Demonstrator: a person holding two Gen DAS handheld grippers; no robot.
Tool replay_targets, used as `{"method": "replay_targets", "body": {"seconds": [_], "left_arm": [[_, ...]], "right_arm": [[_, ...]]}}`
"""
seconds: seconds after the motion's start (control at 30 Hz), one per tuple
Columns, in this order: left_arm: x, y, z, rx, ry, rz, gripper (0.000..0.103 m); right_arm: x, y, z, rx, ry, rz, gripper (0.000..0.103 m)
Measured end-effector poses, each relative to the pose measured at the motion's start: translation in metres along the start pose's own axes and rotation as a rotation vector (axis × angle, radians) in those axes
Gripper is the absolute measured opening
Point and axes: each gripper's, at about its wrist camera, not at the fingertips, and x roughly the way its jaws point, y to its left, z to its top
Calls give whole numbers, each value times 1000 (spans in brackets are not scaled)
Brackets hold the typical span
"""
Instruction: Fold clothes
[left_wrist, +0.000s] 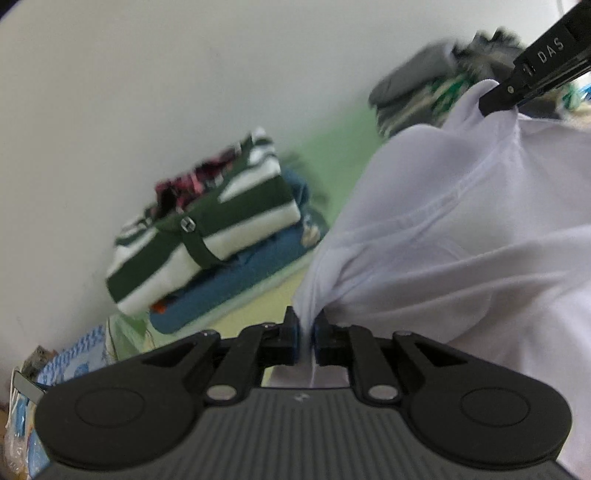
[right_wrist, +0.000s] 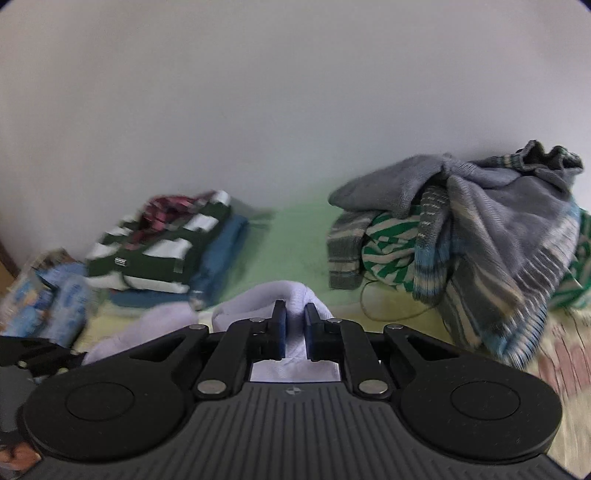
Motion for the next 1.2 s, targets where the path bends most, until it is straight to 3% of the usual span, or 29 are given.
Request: {"method": "replay_targets", "body": {"seconds": [0.13,0.23,0.3,0.33,0.37,0.43,0.47,0.6,0.67,0.73,0.8,0.93,1.0,1.03,1.07,1.13,1.2], "left_arm": [[31,-5,-1,7,56,17,22],[38,-4,0,9,47,25,25],[35,0,0,4,40,18,33],[33,5,-1,-4,32,11,39],[29,11,-2,-13,17,-1,42],[19,25,-5,-29,-17,-19,62],[12,32,-8,-37,-32,-21,64],[-21,54,-33,-71,-61,-4,64],[-39,57,-53,-67,-64,11,66],[-51,57,-75,-52,-49,25,72],[-59,56,-94,-44,-24,38,72],[-51,61,-117,-129,58,27,72],[-45,64,-121,-177,83,28,71],[-43,65,-121,-199,86,29,71],[-41,65,-121,-218,86,33,71],[-38,65,-118,-237,86,50,71],[-32,66,-112,-242,74,99,69]], "right_arm": [[42,0,-9,-49,58,-60,10],[62,-1,-22,-83,78,-112,13],[61,-7,-25,-67,54,-118,22],[59,-11,-25,-53,42,-123,32],[51,-16,-24,-32,25,-122,42],[31,-27,-21,11,-11,-117,43],[21,-33,-20,32,-29,-115,43],[-31,-51,-26,7,-61,-127,51],[-56,-56,-40,-41,-54,-158,66],[-81,-62,-56,-84,-42,-197,67],[-98,-68,-72,-110,-9,-251,68],[-104,-85,-94,-79,67,-297,69],[-100,-94,-97,-31,78,-305,67],[-97,-99,-96,-1,79,-310,56],[-95,-104,-96,29,79,-315,28],[-89,-113,-91,103,87,-316,3],[-92,-119,-83,146,29,-329,3]]}}
